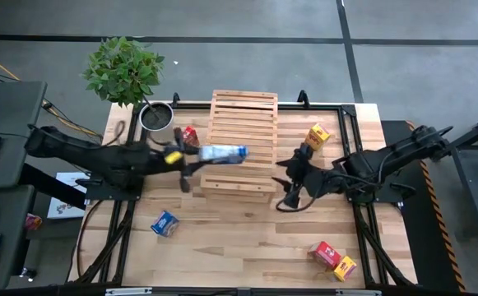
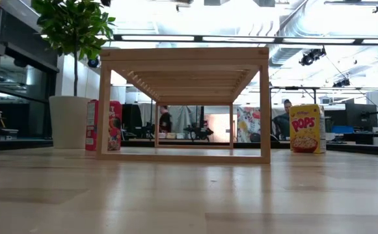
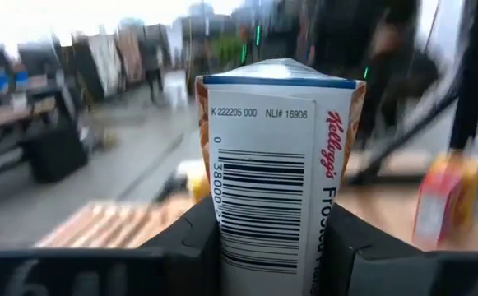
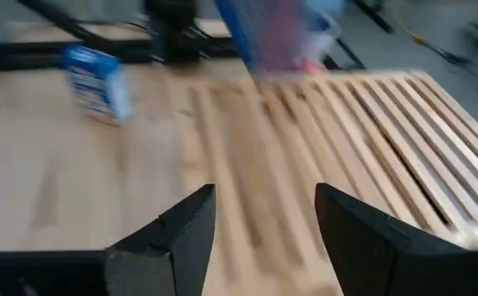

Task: Stack cereal on shelf
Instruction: Put the top blue cereal box on the shelf

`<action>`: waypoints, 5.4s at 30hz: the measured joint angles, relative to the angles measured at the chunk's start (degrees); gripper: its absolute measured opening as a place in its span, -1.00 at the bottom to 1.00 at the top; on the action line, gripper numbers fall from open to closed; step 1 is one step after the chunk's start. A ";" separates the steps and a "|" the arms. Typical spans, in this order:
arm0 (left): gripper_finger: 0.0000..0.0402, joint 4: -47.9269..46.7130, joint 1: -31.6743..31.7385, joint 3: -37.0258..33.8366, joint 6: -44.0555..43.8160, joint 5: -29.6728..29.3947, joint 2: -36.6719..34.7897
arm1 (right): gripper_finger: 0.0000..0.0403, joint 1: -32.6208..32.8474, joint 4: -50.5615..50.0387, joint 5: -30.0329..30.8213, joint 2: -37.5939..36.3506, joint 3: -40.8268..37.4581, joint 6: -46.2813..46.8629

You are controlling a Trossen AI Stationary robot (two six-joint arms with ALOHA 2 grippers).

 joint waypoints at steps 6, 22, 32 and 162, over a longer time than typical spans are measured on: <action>-0.42 29.43 0.61 -11.71 -3.98 7.63 -6.54 | 0.00 -0.31 19.40 5.72 -0.24 -12.08 -3.79; -0.41 61.50 2.25 -13.86 -10.65 8.49 12.51 | 0.01 -17.96 105.23 -31.34 12.54 -26.08 -20.38; -0.42 66.38 2.25 -8.50 -7.31 6.81 21.41 | 0.24 -18.14 100.01 -30.01 21.32 -13.12 -26.06; 0.10 -3.59 -1.62 -8.59 -0.34 -9.67 -12.63 | -0.36 -43.12 -30.45 4.13 36.68 40.85 34.87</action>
